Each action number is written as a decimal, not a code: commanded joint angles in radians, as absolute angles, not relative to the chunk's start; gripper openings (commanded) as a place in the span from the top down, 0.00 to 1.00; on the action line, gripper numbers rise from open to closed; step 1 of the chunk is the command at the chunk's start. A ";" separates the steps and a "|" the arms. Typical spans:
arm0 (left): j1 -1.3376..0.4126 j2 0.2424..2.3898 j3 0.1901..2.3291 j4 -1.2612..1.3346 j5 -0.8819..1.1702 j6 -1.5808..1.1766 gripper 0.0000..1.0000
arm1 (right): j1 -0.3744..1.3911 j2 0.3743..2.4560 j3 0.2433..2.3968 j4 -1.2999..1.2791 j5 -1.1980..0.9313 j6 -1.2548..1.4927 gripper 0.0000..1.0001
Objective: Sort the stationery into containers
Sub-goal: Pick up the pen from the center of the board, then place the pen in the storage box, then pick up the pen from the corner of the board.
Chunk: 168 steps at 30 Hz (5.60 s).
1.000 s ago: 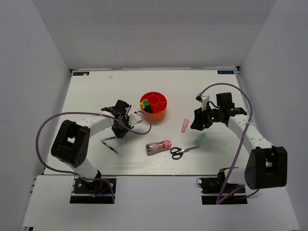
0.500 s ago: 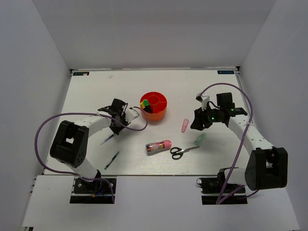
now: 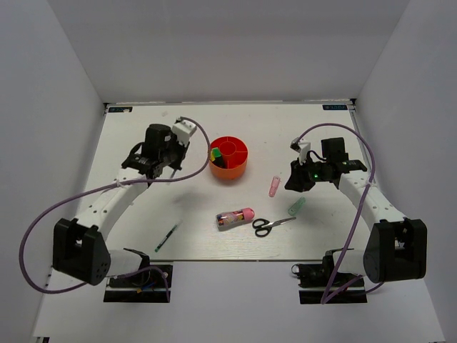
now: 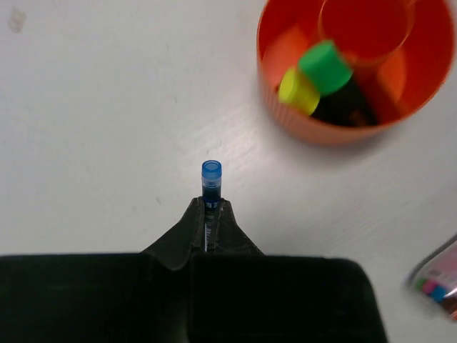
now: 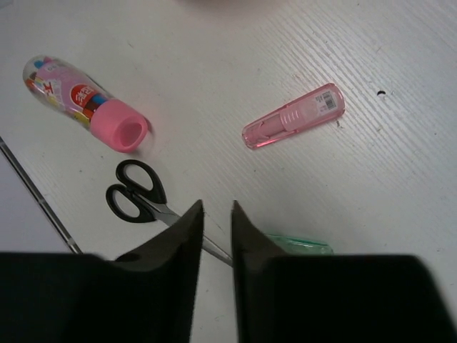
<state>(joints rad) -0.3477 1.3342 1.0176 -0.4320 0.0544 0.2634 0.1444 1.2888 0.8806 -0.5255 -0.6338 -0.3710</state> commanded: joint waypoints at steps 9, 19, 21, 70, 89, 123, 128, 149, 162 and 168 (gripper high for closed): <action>-0.311 1.351 0.976 0.409 0.232 -0.288 1.00 | 0.138 1.262 0.870 -0.520 -0.661 -0.374 0.90; -0.296 1.623 1.103 0.672 0.247 -0.443 1.00 | 0.140 1.278 0.864 -0.517 -0.666 -0.385 0.88; -0.295 1.672 1.123 0.689 0.247 -0.452 1.00 | 0.140 1.282 0.867 -0.517 -0.669 -0.385 0.88; -0.374 1.845 1.069 0.620 0.255 -0.322 0.91 | 0.137 1.299 0.874 -0.545 -0.683 -0.408 0.53; -0.390 1.734 1.026 0.554 0.255 -0.276 0.51 | 0.137 1.295 0.877 -0.548 -0.676 -0.408 0.34; -0.429 0.925 0.785 -1.048 0.011 -0.285 0.44 | 0.321 1.618 1.282 -0.609 -0.212 -0.032 0.83; -0.449 0.940 0.781 -1.068 -0.038 -0.275 0.39 | 0.313 1.609 1.191 -0.539 -0.190 0.031 0.59; -0.496 1.287 0.805 -0.871 -0.032 -0.183 0.56 | 0.296 1.517 1.085 -0.483 -0.316 0.066 0.64; -0.497 1.345 0.792 -0.865 -0.025 -0.173 0.54 | 0.281 1.485 1.069 -0.471 -0.354 0.068 0.64; -0.497 1.374 0.788 -0.862 -0.023 -0.167 0.54 | 0.278 1.482 1.069 -0.472 -0.365 0.071 0.64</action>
